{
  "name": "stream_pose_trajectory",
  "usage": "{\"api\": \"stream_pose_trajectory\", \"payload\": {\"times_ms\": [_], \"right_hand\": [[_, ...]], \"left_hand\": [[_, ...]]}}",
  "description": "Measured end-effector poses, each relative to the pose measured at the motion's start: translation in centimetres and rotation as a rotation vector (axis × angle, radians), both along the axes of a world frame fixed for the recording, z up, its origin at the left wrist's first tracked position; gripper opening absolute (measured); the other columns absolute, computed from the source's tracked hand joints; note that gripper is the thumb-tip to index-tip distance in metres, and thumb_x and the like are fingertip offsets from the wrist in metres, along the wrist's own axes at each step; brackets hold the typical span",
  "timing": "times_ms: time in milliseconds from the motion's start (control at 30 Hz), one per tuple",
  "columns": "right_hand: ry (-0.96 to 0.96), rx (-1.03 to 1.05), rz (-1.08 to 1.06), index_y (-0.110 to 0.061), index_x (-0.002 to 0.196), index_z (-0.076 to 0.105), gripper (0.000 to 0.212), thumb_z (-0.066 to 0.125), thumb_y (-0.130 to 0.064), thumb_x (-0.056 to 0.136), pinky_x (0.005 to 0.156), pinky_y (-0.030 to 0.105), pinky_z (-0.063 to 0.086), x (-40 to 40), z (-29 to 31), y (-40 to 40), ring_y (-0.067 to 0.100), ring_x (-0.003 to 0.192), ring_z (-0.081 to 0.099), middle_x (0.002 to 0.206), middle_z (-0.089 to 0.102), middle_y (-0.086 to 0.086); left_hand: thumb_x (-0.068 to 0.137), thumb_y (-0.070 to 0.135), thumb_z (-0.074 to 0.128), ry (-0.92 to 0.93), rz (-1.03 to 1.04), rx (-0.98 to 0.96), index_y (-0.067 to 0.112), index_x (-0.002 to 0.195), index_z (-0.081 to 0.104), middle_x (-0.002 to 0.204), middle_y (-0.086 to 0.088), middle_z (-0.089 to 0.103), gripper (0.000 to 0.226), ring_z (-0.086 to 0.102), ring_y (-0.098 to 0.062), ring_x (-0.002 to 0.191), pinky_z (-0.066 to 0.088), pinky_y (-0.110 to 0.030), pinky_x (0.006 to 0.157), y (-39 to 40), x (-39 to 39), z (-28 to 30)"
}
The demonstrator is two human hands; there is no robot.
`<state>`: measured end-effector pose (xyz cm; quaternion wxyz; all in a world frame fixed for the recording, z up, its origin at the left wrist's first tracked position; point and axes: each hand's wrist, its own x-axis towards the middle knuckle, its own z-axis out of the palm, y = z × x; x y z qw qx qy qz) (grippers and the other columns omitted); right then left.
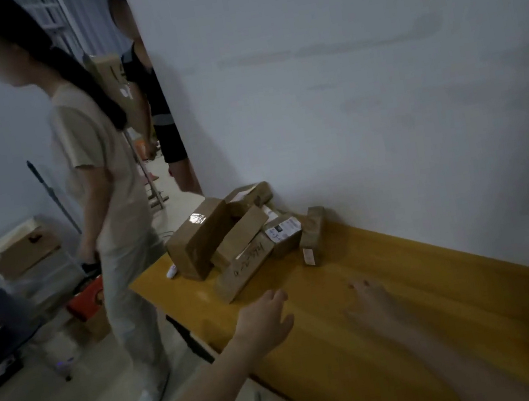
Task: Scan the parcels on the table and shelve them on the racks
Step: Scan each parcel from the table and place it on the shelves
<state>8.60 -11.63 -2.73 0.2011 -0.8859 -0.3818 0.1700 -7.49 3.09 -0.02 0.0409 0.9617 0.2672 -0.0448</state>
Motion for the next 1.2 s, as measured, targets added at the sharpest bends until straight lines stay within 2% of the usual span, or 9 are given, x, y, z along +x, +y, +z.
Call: {"api": "stream_pose_trajectory", "payload": {"times_ms": [167,267,467,567,733,867,933,1067,1200], "right_hand": [[0.055,-0.071,-0.020,-0.020,0.139,0.036,0.055,0.057,-0.036,0.091,0.081,0.023,0.041,4.2,-3.4,4.8,0.018,0.115,0.051,0.136,0.042,0.002],[0.103,-0.098,-0.039,-0.020,0.133,0.042,0.050,0.059,-0.038,0.089,0.091,0.029,0.048,6.3,-5.3,6.3,0.018,0.111,0.054,0.131,0.047,0.002],[0.200,-0.053,-0.189,-0.019,0.122,0.045,0.037,0.058,-0.033,0.091,0.090,0.033,0.048,10.6,-8.6,11.2,0.019,0.109,0.051,0.124,0.048,0.004],[0.178,-0.010,-0.284,-0.016,0.132,0.040,0.047,0.057,-0.034,0.092,0.091,0.029,0.046,12.9,-9.7,15.8,0.021,0.116,0.048,0.130,0.044,0.006],[0.125,0.067,-0.477,-0.019,0.138,0.031,0.073,0.057,-0.058,0.083,0.080,0.027,0.044,16.6,-11.9,26.0,0.021,0.108,0.048,0.126,0.045,0.007],[0.171,0.047,-0.563,-0.026,0.150,-0.005,0.106,0.064,-0.058,0.077,0.086,0.033,0.044,18.6,-15.0,32.2,0.028,0.116,0.046,0.132,0.039,0.012],[0.178,0.057,-0.607,-0.026,0.150,-0.012,0.108,0.067,-0.048,0.080,0.085,0.035,0.047,19.2,-16.3,33.4,0.030,0.113,0.047,0.131,0.039,0.015],[0.211,0.207,-0.707,-0.023,0.149,0.014,0.083,0.065,-0.030,0.084,0.085,0.036,0.051,20.0,-16.7,31.6,0.027,0.112,0.049,0.129,0.045,0.011],[0.577,0.592,-0.861,-0.027,0.144,0.028,0.073,0.069,-0.026,0.084,0.088,0.036,0.053,19.5,-14.2,25.8,0.026,0.123,0.049,0.140,0.043,0.005]], "left_hand": [[0.099,0.045,0.041,0.031,-0.011,-0.038,0.023,0.139,0.039,0.135,0.002,0.048,0.046,0.059,-0.019,0.106,0.048,-0.030,0.072,5.0,5.5,-2.5],[0.099,0.044,0.042,0.061,-0.021,-0.060,0.022,0.137,0.040,0.133,0.001,0.048,0.044,0.059,-0.019,0.106,0.049,-0.030,0.073,7.8,8.1,-4.3],[0.099,0.038,0.042,0.098,-0.073,-0.114,0.019,0.132,0.041,0.129,-0.001,0.048,0.039,0.058,-0.022,0.104,0.046,-0.033,0.073,14.3,15.0,-7.2],[0.098,0.033,0.042,0.096,-0.107,-0.136,0.017,0.126,0.041,0.123,-0.003,0.049,0.032,0.057,-0.025,0.100,0.046,-0.036,0.072,17.9,18.9,-9.0],[0.101,0.030,0.037,0.122,-0.216,-0.165,0.016,0.132,0.037,0.128,-0.003,0.047,0.034,0.058,-0.023,0.100,0.046,-0.032,0.074,24.0,23.1,-13.4],[0.100,0.028,0.039,0.111,-0.259,-0.268,0.019,0.139,0.034,0.133,-0.001,0.046,0.040,0.057,-0.020,0.106,0.049,-0.032,0.081,27.7,25.0,-15.9],[0.101,0.029,0.036,0.072,-0.280,-0.309,0.019,0.136,0.037,0.130,-0.001,0.048,0.036,0.057,-0.020,0.105,0.048,-0.031,0.080,28.5,25.7,-16.4],[0.103,0.031,0.033,0.006,-0.304,-0.415,0.019,0.133,0.040,0.129,0.001,0.048,0.033,0.057,-0.018,0.104,0.048,-0.030,0.081,29.0,26.9,-16.6],[0.102,0.040,0.034,-0.053,-0.310,-0.511,0.022,0.135,0.039,0.131,0.003,0.048,0.038,0.052,-0.014,0.112,0.046,-0.028,0.087,28.3,28.2,-15.9]]}}
